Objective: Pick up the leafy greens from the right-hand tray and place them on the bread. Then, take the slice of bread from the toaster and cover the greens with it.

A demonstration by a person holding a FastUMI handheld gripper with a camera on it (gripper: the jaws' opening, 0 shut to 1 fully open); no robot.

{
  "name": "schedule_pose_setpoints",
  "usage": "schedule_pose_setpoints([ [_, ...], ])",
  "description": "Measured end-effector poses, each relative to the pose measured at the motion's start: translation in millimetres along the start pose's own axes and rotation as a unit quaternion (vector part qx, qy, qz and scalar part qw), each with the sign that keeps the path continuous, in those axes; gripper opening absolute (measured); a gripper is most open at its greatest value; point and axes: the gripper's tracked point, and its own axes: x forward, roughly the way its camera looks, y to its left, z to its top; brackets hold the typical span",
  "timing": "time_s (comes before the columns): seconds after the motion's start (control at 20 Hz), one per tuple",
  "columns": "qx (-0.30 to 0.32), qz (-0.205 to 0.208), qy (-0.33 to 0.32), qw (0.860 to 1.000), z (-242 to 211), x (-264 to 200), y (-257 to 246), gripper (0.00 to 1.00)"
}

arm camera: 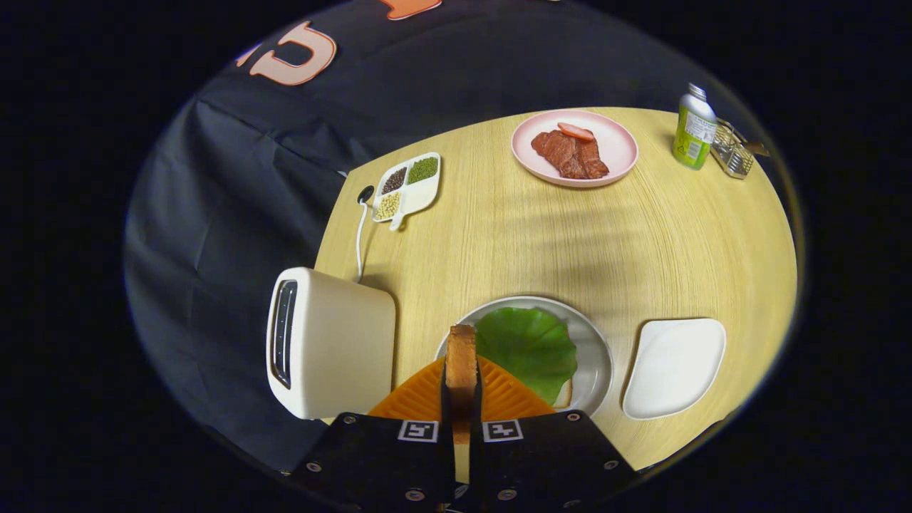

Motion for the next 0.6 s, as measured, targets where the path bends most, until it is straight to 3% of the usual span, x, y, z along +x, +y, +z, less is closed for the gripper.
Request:
schedule_pose_setpoints([
  [0.3, 0.019, 0.002, 0.003, 1.0, -1.0, 13.1, -30.0, 0.08],
  [0.5, 0.027, -0.014, 0.011, 0.999, -3.9, 19.3, -53.1, 0.16],
  [0.6, 0.02, -0.034, 0.013, 0.999, -4.9, 22.0, -66.7, 0.27],
])
